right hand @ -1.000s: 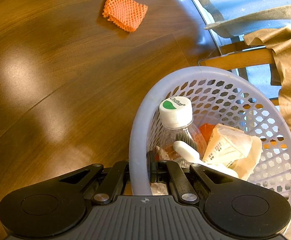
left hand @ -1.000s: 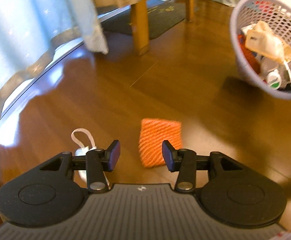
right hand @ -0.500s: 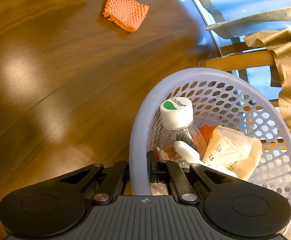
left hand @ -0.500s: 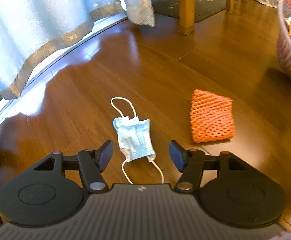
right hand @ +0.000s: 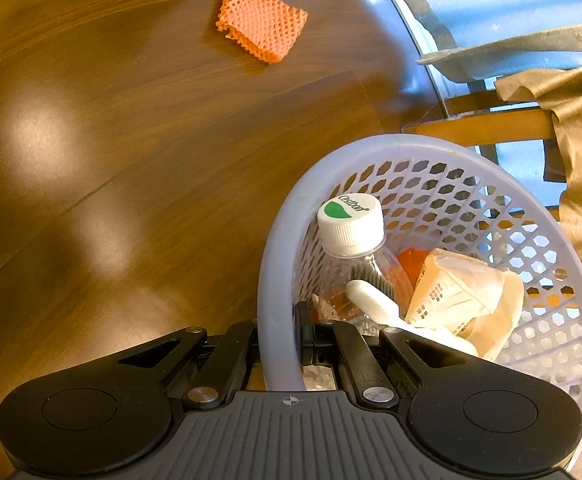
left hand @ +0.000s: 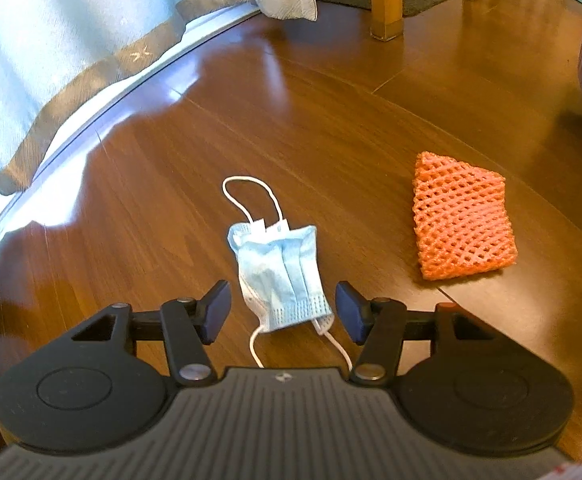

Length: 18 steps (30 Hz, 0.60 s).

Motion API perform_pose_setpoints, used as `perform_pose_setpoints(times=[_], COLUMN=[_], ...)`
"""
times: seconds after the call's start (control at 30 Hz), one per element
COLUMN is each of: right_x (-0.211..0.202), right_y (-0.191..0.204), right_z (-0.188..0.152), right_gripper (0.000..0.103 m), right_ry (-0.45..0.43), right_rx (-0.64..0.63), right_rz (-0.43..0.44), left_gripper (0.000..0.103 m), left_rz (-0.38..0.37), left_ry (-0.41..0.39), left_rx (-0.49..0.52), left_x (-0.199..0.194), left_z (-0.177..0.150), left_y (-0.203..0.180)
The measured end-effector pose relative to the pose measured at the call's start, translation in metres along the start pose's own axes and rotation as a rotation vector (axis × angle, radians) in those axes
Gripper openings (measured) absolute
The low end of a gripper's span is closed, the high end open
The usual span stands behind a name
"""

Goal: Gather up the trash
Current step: 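Close the left tool on the blue face mask and lift it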

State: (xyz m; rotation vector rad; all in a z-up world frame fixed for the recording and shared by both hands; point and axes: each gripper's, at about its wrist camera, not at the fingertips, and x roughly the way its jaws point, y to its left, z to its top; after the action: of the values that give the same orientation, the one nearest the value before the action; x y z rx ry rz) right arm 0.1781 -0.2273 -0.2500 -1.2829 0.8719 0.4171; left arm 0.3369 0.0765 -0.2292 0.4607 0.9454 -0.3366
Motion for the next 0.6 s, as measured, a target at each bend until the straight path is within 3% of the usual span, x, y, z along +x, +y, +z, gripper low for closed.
perform_pose_setpoints(times=[0.23,0.47,0.6], right_x=[0.000,0.000,0.000], right_y=[0.000,0.000,0.000], right_z=[0.001,0.001,0.001], right_gripper=[0.000,0.000,0.000], right_ry=[-0.001,-0.003,-0.003], right_rx=[0.001,0.005,0.005], right_rz=[0.002,0.001,0.002], left_gripper=[0.036,0.005,0.001], left_rz=[0.026,0.049,0.046], left_ry=[0.006,0.037,0.039], left_rx=[0.052,0.078,0.051], left_x=[0.013,0.013,0.005], left_z=[0.005,0.004,0.001], left_y=[-0.004,-0.008,-0.006])
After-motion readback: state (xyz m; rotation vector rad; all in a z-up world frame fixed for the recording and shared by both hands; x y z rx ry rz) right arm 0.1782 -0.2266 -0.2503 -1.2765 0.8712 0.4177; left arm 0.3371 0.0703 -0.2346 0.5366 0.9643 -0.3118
